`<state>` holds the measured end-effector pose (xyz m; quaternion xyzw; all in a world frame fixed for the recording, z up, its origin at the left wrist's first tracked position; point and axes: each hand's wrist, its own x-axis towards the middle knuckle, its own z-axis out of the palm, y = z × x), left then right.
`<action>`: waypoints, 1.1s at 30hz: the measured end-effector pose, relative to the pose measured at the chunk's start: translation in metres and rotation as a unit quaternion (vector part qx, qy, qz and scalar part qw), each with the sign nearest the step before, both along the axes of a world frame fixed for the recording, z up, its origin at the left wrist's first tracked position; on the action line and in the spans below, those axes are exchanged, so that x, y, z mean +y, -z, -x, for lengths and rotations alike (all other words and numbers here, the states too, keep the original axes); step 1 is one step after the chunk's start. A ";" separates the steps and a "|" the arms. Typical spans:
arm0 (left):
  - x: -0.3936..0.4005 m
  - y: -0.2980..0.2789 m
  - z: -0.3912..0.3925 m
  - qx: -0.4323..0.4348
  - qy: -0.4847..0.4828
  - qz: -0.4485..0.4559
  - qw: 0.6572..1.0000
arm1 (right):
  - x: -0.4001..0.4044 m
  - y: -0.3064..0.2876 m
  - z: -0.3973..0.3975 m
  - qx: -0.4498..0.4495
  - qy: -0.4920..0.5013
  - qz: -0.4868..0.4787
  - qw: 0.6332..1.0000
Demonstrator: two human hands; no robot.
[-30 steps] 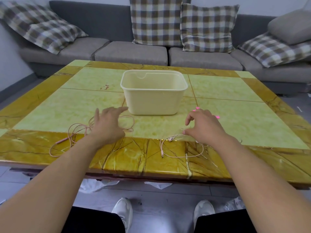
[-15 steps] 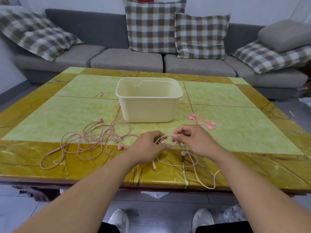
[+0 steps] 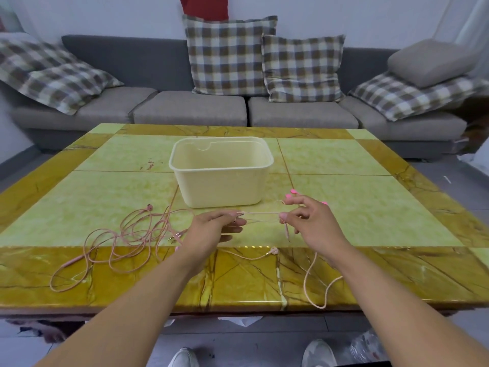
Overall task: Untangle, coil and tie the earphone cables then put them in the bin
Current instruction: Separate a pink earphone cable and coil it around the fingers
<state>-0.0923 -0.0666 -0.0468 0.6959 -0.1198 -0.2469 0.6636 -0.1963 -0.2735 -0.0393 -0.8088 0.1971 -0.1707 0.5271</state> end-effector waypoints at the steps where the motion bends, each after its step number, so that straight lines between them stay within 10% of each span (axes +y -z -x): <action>1: 0.001 0.000 0.000 0.019 -0.001 0.011 1.000 | -0.001 0.001 0.000 0.002 -0.002 0.001 1.000; 33: -0.003 -0.008 0.009 0.106 -0.013 0.156 0.982 | 0.046 -0.006 -0.012 0.017 0.011 0.197 0.980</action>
